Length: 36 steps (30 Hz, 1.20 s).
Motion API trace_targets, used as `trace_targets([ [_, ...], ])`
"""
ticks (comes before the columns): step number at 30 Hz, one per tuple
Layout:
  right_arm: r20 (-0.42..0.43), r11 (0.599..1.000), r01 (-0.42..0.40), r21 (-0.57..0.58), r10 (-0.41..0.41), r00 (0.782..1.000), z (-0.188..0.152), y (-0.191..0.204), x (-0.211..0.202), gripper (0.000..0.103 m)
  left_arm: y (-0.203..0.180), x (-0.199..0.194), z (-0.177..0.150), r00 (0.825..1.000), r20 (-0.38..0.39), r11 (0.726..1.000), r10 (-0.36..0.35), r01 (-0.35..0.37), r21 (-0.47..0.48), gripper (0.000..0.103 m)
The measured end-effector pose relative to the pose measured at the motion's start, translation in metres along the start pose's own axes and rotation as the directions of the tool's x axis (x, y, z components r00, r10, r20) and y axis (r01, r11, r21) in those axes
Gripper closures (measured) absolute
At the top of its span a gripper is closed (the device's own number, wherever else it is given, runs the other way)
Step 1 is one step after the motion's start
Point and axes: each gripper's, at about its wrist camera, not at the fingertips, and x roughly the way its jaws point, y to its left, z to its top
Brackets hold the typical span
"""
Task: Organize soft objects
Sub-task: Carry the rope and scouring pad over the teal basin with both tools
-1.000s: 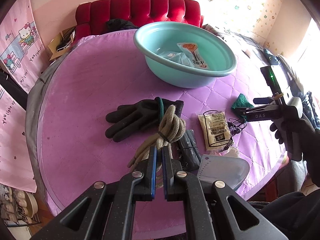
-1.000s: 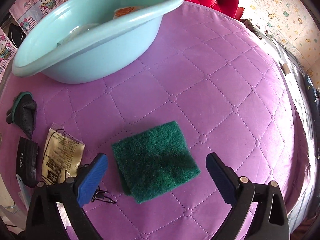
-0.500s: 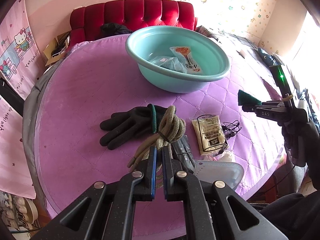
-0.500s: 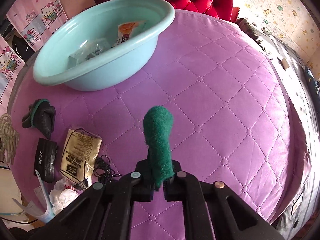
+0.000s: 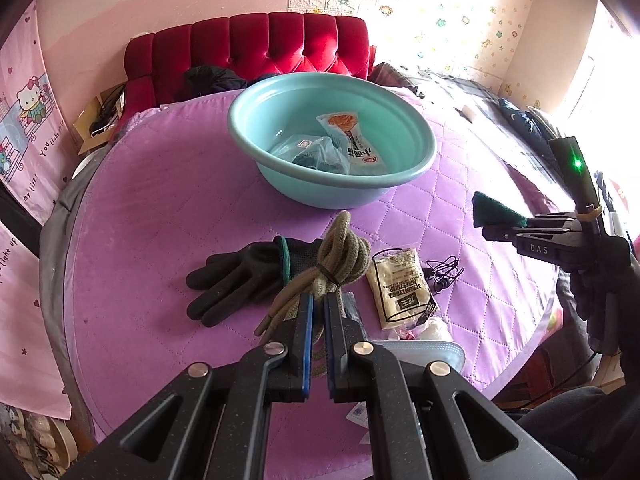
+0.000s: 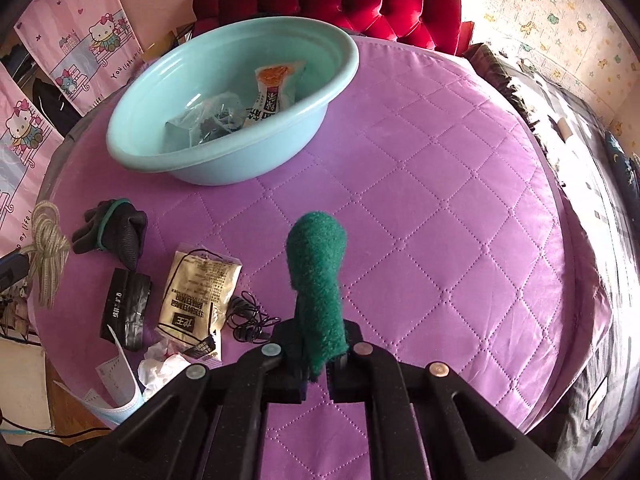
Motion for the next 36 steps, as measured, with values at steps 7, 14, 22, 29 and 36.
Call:
trace_targets([
  [7, 0.023, 1.000, -0.014, -0.011, 0.014, 1.000, 0.002, 0.012, -0.020, 0.098, -0.008, -0.006, 0.011, 1.000, 0.020, 0.999, -0.018, 0.017, 0.031, 0.098],
  [14, 0.070, 0.999, -0.034, -0.034, 0.037, 0.997, 0.015, 0.023, -0.041, 0.098, -0.016, -0.014, 0.026, 0.998, 0.058, 0.997, -0.033, 0.030, 0.064, 0.098],
  [22, 0.130, 0.998, -0.040, -0.045, 0.045, 0.991, 0.038, 0.033, -0.060, 0.098, -0.019, -0.021, 0.046, 0.995, 0.084, 0.996, -0.049, 0.042, 0.084, 0.098],
  [29, 0.162, 0.996, -0.062, -0.057, 0.070, 0.984, 0.067, 0.041, -0.070, 0.098, -0.020, -0.022, 0.070, 0.992, 0.114, 0.992, -0.059, 0.046, 0.115, 0.098],
  [36, 0.163, 0.994, -0.085, -0.072, 0.096, 0.982, 0.093, 0.049, -0.065, 0.098, -0.017, -0.015, 0.098, 0.989, 0.131, 0.991, -0.067, 0.051, 0.120, 0.098],
])
